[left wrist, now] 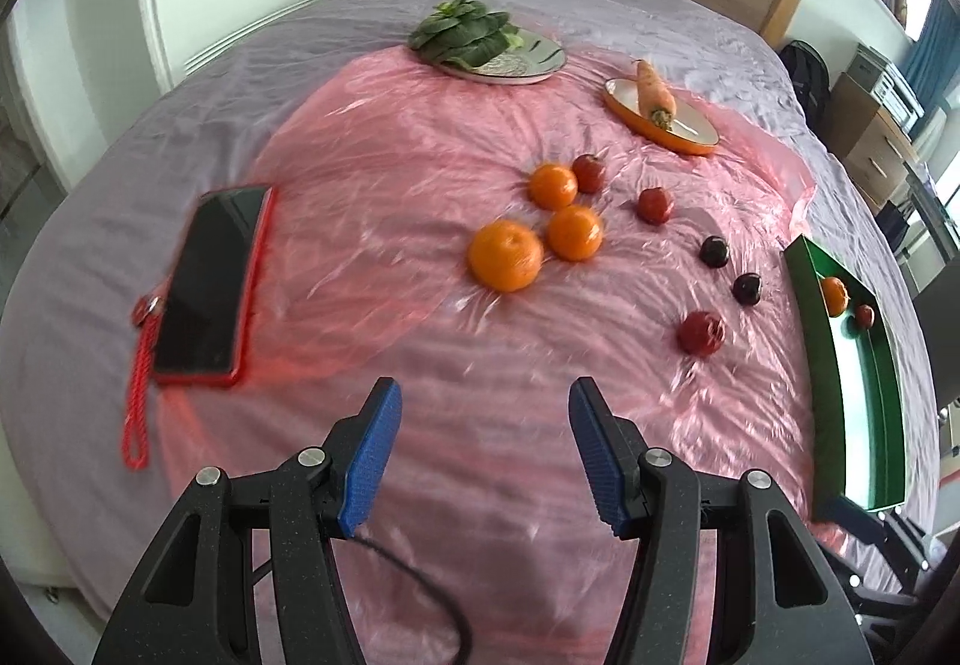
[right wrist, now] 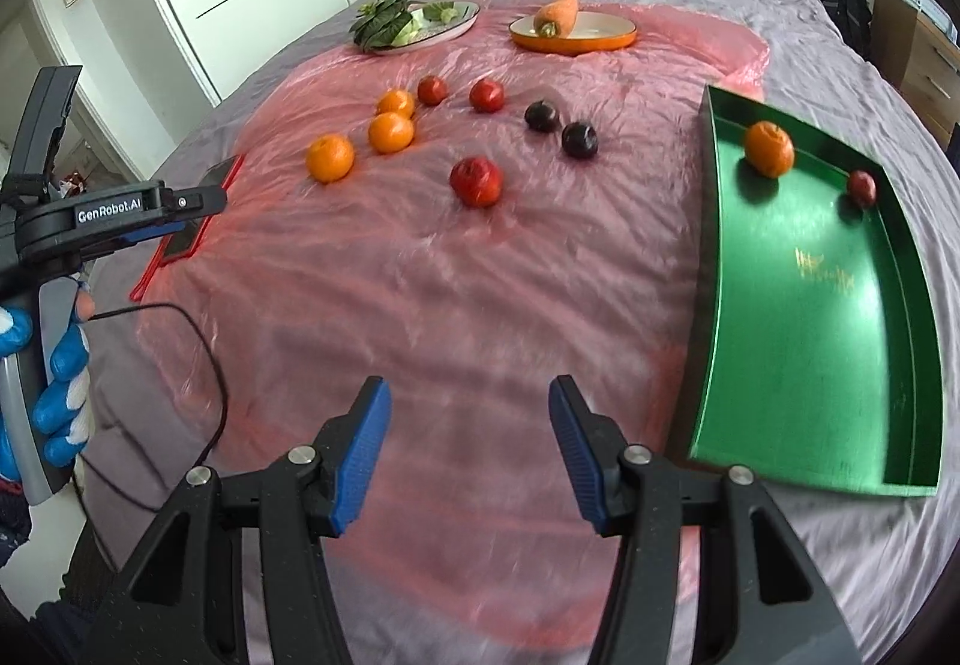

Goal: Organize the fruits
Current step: 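Grasp an orange with the left gripper while the right gripper grasps a dark plum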

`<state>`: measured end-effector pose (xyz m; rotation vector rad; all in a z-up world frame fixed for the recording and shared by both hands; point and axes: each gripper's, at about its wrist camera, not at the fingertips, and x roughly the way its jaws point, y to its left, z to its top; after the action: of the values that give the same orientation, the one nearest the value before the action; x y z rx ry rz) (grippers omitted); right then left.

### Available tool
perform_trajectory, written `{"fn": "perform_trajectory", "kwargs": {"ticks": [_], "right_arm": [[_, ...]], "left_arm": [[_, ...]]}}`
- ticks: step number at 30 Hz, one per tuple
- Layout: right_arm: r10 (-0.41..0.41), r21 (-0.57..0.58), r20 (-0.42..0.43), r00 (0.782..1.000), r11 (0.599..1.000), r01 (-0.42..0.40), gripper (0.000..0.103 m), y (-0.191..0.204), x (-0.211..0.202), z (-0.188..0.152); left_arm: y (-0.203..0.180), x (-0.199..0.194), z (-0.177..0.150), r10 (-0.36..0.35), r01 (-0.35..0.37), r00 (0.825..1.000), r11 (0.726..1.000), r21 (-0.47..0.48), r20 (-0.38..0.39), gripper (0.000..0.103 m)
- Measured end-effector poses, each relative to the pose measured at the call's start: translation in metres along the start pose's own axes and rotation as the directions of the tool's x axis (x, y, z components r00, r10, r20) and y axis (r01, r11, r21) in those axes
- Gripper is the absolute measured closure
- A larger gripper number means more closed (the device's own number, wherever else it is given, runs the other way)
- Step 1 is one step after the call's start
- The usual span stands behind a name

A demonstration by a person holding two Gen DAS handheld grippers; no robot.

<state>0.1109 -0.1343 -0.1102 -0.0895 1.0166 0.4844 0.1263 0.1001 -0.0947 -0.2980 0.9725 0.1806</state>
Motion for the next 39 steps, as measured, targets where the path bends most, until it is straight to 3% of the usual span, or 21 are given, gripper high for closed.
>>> {"fn": "perform_trajectory", "kwargs": {"ticks": [8, 19, 29, 39], "right_arm": [[-0.013, 0.022, 0.026, 1.000, 1.000, 0.012, 0.003, -0.016, 0.024, 0.040], [-0.063, 0.107, 0.098, 0.993, 0.993, 0.053, 0.004, -0.049, 0.059, 0.103], [-0.072, 0.159, 0.100, 0.992, 0.986, 0.055, 0.006, -0.070, 0.100, 0.129], [-0.079, 0.180, 0.073, 0.994, 0.982, 0.064, 0.021, -0.079, 0.128, 0.134]], "left_arm": [[-0.023, 0.031, 0.031, -0.050, 0.049, 0.999, 0.996, 0.079, 0.021, 0.051], [-0.050, 0.088, 0.079, -0.046, 0.042, 0.999, 0.985, 0.164, 0.020, 0.051], [-0.057, 0.125, 0.083, -0.023, 0.022, 1.000, 0.979, 0.205, 0.003, 0.051], [-0.063, 0.141, 0.083, 0.010, -0.013, 1.000, 0.968, 0.249, 0.015, 0.051]]}}
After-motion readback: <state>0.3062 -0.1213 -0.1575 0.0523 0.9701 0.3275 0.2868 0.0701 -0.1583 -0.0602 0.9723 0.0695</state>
